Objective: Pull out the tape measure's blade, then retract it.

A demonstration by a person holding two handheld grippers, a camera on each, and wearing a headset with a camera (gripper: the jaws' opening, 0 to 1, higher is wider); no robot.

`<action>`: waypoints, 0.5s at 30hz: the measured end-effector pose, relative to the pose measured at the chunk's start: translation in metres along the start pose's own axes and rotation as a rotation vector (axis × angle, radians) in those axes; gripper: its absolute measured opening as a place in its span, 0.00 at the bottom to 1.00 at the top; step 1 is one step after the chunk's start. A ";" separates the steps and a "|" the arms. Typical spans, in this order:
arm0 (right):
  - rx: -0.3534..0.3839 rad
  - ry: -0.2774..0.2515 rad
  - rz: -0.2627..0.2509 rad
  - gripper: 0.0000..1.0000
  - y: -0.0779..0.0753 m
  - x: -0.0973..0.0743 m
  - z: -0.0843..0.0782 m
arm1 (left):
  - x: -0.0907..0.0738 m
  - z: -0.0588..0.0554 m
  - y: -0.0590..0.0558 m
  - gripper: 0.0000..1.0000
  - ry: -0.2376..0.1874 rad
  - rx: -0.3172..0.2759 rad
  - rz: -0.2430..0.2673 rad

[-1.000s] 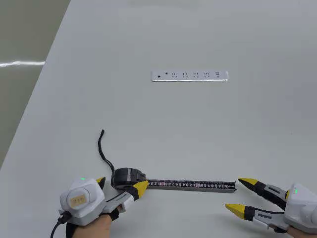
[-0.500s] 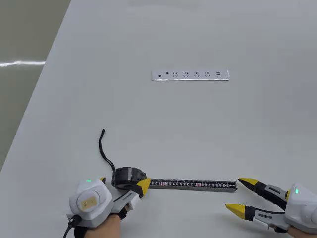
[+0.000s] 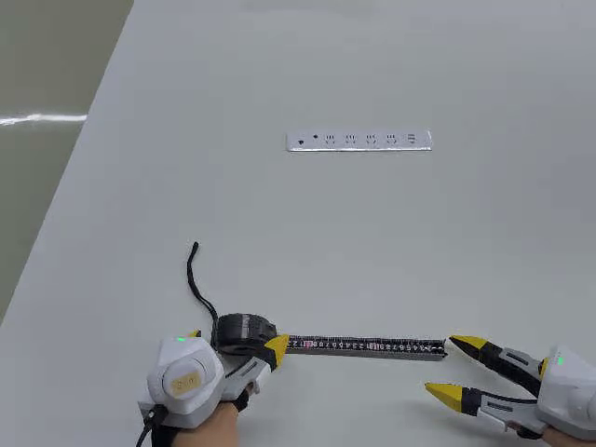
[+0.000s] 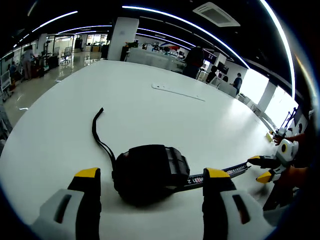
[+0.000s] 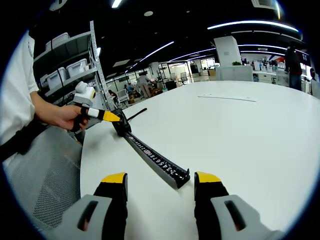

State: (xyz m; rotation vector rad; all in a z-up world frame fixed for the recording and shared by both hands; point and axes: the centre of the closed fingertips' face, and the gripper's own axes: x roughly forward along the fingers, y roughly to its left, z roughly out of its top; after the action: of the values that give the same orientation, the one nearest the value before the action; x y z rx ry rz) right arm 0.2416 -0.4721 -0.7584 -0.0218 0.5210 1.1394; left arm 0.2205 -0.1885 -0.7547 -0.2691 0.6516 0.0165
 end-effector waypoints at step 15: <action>0.004 0.005 0.005 0.53 0.000 0.001 -0.003 | 0.006 0.000 -0.001 0.76 0.017 -0.033 0.003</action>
State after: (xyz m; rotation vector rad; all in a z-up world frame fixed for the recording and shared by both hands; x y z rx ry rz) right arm 0.2407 -0.4716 -0.7611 -0.0196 0.5283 1.1434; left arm 0.2254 -0.1893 -0.7577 -0.3000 0.6693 0.0276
